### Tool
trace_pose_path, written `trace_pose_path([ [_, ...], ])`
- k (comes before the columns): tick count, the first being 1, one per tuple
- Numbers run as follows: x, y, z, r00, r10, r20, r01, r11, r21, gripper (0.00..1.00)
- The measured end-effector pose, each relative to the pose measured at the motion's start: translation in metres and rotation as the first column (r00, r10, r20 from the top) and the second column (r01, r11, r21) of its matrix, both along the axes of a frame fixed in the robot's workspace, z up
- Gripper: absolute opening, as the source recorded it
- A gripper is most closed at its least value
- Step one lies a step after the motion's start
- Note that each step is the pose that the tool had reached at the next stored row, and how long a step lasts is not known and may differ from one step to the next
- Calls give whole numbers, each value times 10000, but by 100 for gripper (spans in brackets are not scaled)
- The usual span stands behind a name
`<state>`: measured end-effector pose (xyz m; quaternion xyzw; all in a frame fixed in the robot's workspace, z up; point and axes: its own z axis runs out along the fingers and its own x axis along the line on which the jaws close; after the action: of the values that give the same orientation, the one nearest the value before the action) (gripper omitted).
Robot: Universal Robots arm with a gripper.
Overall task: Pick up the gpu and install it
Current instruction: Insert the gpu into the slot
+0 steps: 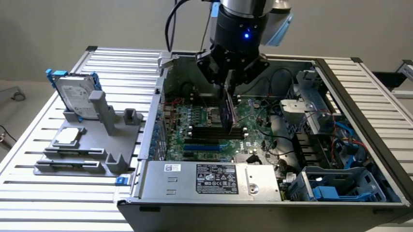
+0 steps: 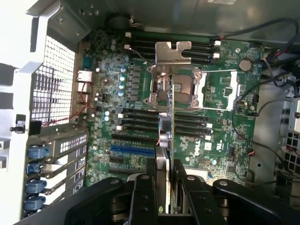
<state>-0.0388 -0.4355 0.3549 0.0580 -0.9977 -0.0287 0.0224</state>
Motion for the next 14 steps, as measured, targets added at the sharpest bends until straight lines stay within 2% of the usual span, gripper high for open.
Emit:
trace_pose_path([
  [3, 0, 0, -25, 9985, 550, 1, -550, 9985, 1, 26],
  [7, 0, 0, -54, 9919, 1267, 0, -1267, 9919, 0, 26],
  [11, 0, 0, -73, 9802, 1981, 0, -1981, 9802, 0, 26],
  [14, 0, 0, -77, 9676, 2523, 2, -2523, 9676, 2, 26],
])
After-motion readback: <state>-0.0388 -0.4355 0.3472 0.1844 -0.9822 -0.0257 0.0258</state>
